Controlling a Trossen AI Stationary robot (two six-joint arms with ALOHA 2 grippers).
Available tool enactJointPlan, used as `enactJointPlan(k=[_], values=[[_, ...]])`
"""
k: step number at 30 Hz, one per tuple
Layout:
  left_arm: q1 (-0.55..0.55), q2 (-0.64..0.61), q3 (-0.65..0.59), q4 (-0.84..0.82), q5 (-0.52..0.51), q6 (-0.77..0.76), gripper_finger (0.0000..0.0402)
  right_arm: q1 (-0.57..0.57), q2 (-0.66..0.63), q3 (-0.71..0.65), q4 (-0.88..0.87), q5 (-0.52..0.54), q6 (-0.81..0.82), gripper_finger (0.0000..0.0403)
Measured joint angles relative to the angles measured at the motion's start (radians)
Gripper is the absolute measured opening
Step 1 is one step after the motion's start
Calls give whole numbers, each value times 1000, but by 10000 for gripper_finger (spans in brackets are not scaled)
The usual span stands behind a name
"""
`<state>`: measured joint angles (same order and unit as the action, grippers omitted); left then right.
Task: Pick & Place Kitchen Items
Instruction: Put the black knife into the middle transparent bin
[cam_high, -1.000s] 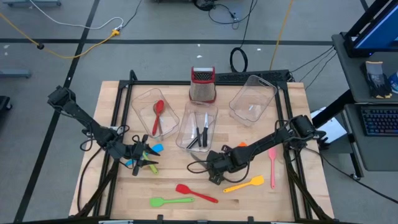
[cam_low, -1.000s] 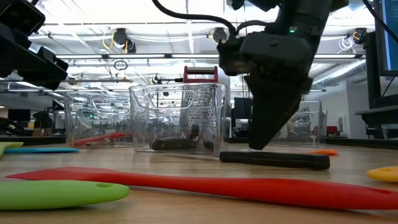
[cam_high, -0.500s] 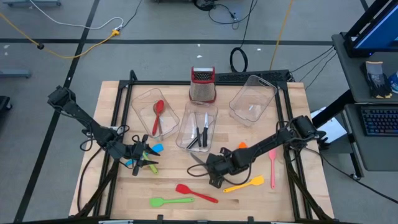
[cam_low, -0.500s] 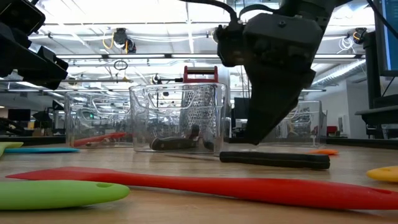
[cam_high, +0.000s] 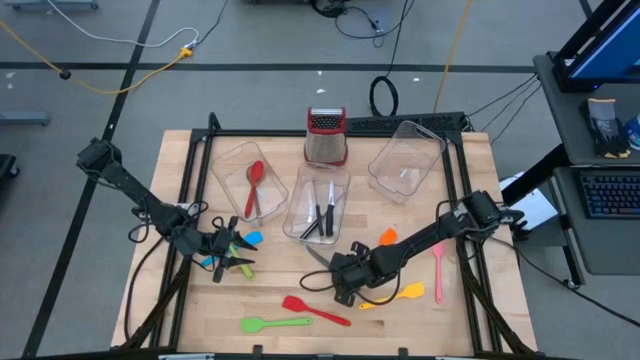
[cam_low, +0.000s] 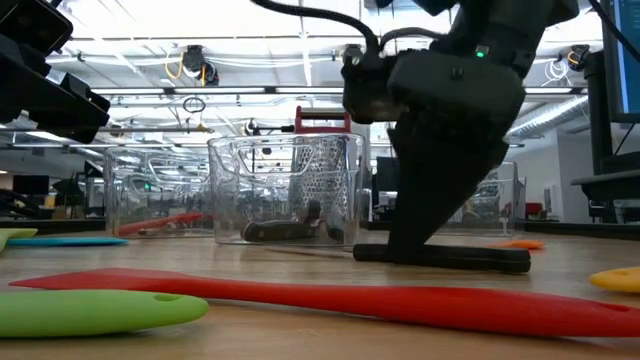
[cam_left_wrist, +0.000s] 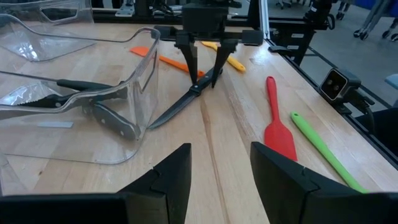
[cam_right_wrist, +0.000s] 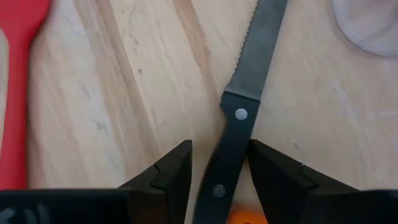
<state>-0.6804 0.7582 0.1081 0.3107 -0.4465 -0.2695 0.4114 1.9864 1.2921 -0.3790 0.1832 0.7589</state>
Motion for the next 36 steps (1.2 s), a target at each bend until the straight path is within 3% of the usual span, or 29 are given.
enactJointPlan(k=[10, 18, 29, 36], values=[[0, 0, 0, 0, 0, 4, 168, -4, 34, 3, -20, 16, 20, 134], [0, 0, 0, 0, 0, 4, 168, -4, 36, 1, -42, 29, -1, 54], [0, 0, 0, 0, 0, 4, 168, 8, 23, -3, 67, 2, -121, 53], [0, 0, 0, 1, 0, 0, 168, 13, -56, -7, 133, -29, -191, 53]])
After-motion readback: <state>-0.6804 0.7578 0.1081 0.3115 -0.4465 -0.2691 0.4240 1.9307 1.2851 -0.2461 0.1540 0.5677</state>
